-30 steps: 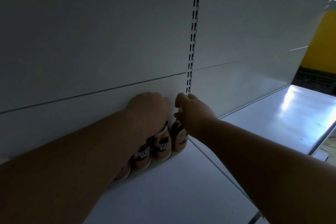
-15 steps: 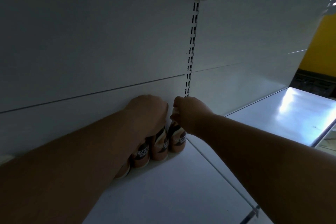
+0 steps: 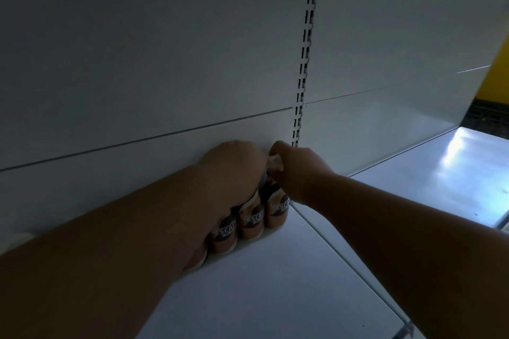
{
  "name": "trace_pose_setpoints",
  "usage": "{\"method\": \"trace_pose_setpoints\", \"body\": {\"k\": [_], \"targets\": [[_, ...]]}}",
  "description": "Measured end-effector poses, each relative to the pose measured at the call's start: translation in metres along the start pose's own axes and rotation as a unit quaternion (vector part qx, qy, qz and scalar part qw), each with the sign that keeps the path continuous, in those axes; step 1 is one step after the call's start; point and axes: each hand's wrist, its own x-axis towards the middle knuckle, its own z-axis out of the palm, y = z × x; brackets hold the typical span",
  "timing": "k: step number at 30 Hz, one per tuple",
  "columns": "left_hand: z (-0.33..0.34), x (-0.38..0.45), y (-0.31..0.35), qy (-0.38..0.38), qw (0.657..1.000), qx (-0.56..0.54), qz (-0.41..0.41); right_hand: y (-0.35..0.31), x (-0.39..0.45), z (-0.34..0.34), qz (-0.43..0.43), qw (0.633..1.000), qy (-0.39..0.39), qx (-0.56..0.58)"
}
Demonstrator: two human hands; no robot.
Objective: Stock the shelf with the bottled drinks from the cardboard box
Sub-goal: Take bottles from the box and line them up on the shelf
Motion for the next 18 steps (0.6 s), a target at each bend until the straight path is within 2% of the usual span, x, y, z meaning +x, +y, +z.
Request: {"method": "trace_pose_setpoints", "body": {"k": [6, 18], "targets": [[0.0053, -0.0018, -0.0017, 0.045, 0.998, 0.042, 0.017, 0.0024, 0.0050, 0.0054, 0.004, 1.000, 0.006, -0.010], [0.0086, 0.0032, 0.0021, 0.039, 0.996, 0.080, 0.006, 0.0020, 0.0046, 0.0056, 0.011, 1.000, -0.002, 0.003]]}}
